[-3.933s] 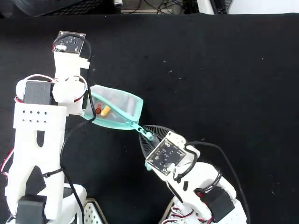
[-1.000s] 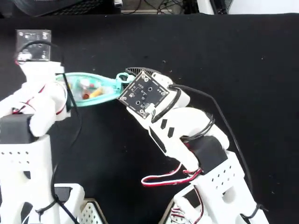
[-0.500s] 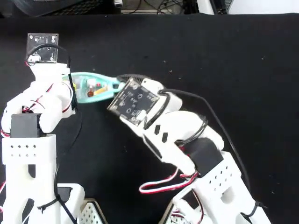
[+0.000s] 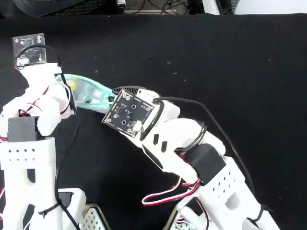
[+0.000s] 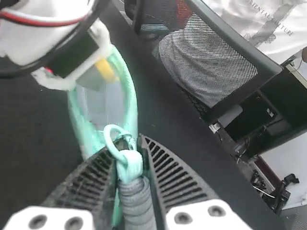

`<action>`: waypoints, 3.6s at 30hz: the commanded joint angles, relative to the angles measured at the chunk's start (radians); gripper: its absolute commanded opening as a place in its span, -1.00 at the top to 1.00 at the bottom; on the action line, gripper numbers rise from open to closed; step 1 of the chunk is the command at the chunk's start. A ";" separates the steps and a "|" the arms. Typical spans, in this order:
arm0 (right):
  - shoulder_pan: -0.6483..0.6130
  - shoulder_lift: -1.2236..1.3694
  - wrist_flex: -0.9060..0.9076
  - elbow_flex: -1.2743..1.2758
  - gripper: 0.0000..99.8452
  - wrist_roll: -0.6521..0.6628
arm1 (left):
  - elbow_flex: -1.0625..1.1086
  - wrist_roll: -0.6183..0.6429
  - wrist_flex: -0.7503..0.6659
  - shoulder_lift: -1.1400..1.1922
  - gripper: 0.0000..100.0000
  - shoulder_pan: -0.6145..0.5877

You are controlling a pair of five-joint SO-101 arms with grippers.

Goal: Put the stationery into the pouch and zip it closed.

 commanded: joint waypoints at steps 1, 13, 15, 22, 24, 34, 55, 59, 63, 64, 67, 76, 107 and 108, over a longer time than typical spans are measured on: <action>-0.018 0.001 -0.023 -0.028 0.98 0.037 | -0.035 0.069 -0.018 -0.028 0.63 -0.033; 0.068 0.001 -0.130 -0.008 0.98 -0.041 | 0.036 0.124 -0.023 -0.393 0.66 -0.160; 0.081 -0.001 -0.158 0.007 0.98 -0.063 | 0.111 0.114 -0.072 -0.460 0.66 -0.110; 0.080 -0.005 -0.176 0.018 0.98 -0.071 | 0.464 -0.140 -0.376 -0.514 0.86 0.108; 0.075 -0.005 -0.176 0.018 0.98 -0.072 | 0.489 -0.155 -0.404 -0.494 0.90 0.140; 0.075 -0.005 -0.176 0.016 0.98 -0.072 | 0.463 -0.150 -0.454 -0.322 0.62 0.228; 0.080 -0.005 -0.204 0.024 0.98 -0.080 | 0.277 -0.249 -0.127 -0.514 0.55 0.254; 0.080 -0.005 -0.204 0.022 0.98 -0.120 | 0.274 -0.285 -0.074 -0.534 0.55 0.372; 0.080 -0.005 -0.204 0.022 0.98 -0.120 | 0.278 -0.284 -0.078 -0.528 0.55 0.430; 0.080 -0.005 -0.204 0.022 0.98 -0.120 | 0.280 -0.284 -0.081 -0.528 0.54 0.435; 0.080 -0.005 -0.201 0.022 0.98 -0.120 | 0.334 -0.284 -0.146 -0.535 0.54 0.433; 0.138 -0.005 -0.199 0.018 0.98 -0.120 | 0.486 -0.285 -0.334 -0.528 0.54 0.337; 0.141 0.002 -0.203 0.022 0.98 -0.117 | 0.341 -0.290 -0.137 -0.666 0.55 0.325; 0.141 0.002 -0.203 0.022 0.98 -0.117 | 0.341 -0.290 -0.126 -0.690 0.55 0.358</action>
